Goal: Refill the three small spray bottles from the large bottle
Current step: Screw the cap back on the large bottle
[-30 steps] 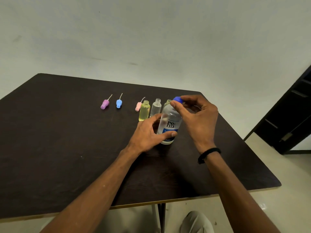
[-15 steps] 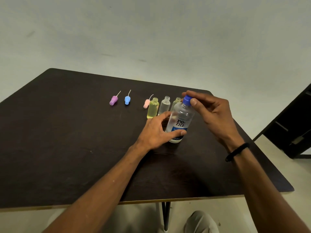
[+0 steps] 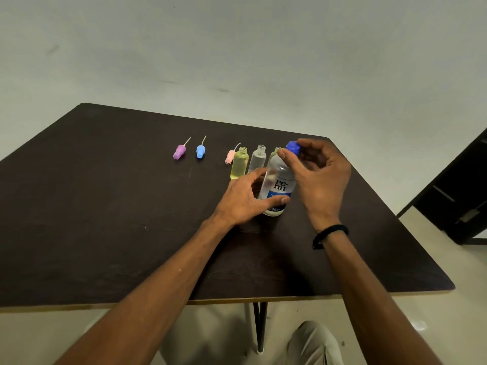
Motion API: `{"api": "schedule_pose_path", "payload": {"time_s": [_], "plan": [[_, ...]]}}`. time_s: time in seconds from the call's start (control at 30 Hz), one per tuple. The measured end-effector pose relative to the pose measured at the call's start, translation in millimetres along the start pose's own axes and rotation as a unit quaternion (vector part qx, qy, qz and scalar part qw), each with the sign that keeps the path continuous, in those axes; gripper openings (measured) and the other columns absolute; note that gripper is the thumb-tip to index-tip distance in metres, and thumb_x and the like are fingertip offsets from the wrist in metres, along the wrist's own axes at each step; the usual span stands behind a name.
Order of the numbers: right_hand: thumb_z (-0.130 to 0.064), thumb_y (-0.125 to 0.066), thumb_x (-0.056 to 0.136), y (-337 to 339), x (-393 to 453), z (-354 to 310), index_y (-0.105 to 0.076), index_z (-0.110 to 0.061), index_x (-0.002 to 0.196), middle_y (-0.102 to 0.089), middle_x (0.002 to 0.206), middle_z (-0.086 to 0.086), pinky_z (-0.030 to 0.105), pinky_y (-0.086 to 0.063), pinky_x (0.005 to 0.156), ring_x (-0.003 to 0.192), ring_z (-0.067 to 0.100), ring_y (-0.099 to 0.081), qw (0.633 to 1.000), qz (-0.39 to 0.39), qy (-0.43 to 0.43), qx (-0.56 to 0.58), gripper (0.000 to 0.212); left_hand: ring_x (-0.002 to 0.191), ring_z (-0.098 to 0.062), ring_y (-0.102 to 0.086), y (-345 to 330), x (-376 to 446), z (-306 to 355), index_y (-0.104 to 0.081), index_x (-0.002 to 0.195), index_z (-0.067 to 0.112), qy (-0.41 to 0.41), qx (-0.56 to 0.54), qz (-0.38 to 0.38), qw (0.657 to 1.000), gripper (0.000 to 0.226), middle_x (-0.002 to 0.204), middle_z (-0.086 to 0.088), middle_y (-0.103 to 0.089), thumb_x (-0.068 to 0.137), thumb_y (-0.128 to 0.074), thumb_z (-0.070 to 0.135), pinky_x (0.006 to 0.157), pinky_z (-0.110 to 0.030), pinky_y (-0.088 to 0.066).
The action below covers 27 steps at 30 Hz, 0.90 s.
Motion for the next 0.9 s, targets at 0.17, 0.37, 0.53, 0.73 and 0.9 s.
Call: {"api": "schedule_pose_path", "payload": {"time_s": [0.17, 0.37, 0.53, 0.73, 0.9], "plan": [[-0.042, -0.098, 0.071, -5, -13, 17, -0.063, -0.018, 0.141, -0.073, 0.128, -0.006, 0.036, -0.059, 0.103, 0.121, 0.006, -0.069, 0.999, -0.036, -0.04, -0.006, 0.082, 0.102, 0.008, -0.067, -2, -6, 2, -0.063, 0.137, 0.026, 0.018, -0.01, -0.008, 1.0, 0.068, 0.114, 0.016, -0.073, 0.079, -0.087, 0.052, 0.083, -0.004, -0.049], [-0.046, -0.1, 0.066, -9, -35, 50, -0.063, -0.024, 0.141, -0.074, 0.126, -0.011, 0.037, -0.062, 0.1, 0.115, 0.002, -0.071, 0.986, -0.125, -0.109, -0.018, 0.087, 0.099, -0.003, -0.074, 0, -6, 0, -0.067, 0.133, 0.02, -0.006, 0.002, 0.009, 1.0, 0.057, 0.112, 0.007, -0.078, 0.082, -0.088, 0.034, 0.091, -0.027, -0.062], [-0.045, -0.098, 0.069, 8, -21, 52, -0.072, -0.021, 0.125, -0.079, 0.112, -0.01, 0.028, -0.063, 0.091, 0.103, 0.002, -0.075, 0.988, -0.1, -0.11, -0.028, 0.066, 0.109, 0.002, -0.07, -5, -9, 9, -0.064, 0.139, 0.022, -0.045, 0.002, -0.002, 0.999, 0.072, 0.12, 0.013, -0.075, 0.078, -0.09, 0.05, 0.096, -0.013, -0.054], [-0.05, -0.094, 0.072, 44, 27, 72, -0.072, -0.025, 0.121, -0.076, 0.109, -0.016, 0.022, -0.061, 0.088, 0.098, -0.004, -0.074, 0.988, -0.05, -0.135, -0.063, 0.059, 0.061, -0.005, -0.065, 18, -16, 16, -0.079, 0.102, 0.017, -0.095, 0.045, 0.155, 0.982, 0.029, 0.07, 0.011, -0.068, 0.09, -0.081, 0.043, 0.062, -0.016, -0.053], [-0.041, -0.095, 0.075, 55, 56, 101, -0.065, -0.029, 0.119, -0.069, 0.106, -0.018, 0.022, -0.056, 0.09, 0.093, -0.005, -0.068, 0.983, -0.026, -0.158, -0.089, 0.055, 0.045, -0.011, -0.048, 29, -19, 12, -0.072, 0.07, 0.017, -0.093, 0.059, 0.234, 0.966, 0.033, 0.05, 0.013, -0.051, 0.097, -0.076, 0.035, 0.05, -0.019, -0.039]]}}
Point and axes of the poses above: each hand's wrist, its own x-axis towards the middle knuckle, its own y-axis out of the back of the hand, z = x × y, the point moved 9 cm from there along x, towards the middle knuckle
